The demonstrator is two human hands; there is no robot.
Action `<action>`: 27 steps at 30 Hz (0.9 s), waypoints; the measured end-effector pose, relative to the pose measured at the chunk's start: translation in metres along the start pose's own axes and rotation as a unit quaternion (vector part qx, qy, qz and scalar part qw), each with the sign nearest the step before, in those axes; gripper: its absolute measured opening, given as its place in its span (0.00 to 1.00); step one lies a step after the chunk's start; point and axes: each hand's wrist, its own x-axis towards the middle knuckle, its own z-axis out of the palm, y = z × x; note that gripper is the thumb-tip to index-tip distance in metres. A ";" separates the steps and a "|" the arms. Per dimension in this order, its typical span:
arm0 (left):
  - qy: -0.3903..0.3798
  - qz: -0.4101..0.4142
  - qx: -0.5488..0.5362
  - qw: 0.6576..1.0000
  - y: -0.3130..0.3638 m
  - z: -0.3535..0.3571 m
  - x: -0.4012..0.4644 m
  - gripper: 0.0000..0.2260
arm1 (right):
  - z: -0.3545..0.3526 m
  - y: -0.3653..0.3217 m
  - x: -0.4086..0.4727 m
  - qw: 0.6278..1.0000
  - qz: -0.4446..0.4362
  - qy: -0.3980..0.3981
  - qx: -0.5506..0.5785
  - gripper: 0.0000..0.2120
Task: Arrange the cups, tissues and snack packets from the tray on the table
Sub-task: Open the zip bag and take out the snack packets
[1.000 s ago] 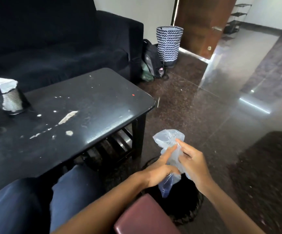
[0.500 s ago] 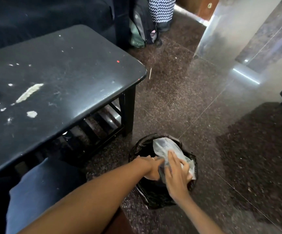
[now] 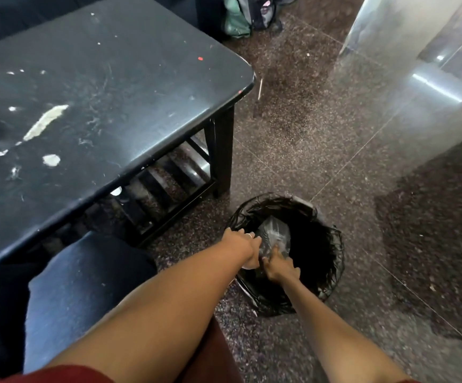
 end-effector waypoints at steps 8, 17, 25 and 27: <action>0.014 0.004 0.004 1.000 0.000 -0.001 0.004 0.32 | 0.000 0.008 -0.005 0.994 0.000 0.063 -0.087 0.17; 0.087 0.013 0.011 0.996 0.000 -0.013 -0.003 0.34 | -0.019 0.029 -0.038 0.931 -0.139 0.314 -0.122 0.12; 0.215 0.009 -0.006 0.977 -0.004 -0.031 -0.048 0.34 | -0.072 0.018 -0.071 0.887 -0.258 0.349 -0.157 0.25; 0.253 0.000 0.001 0.967 -0.004 -0.034 -0.061 0.35 | -0.087 0.010 -0.082 0.878 -0.273 0.357 -0.162 0.27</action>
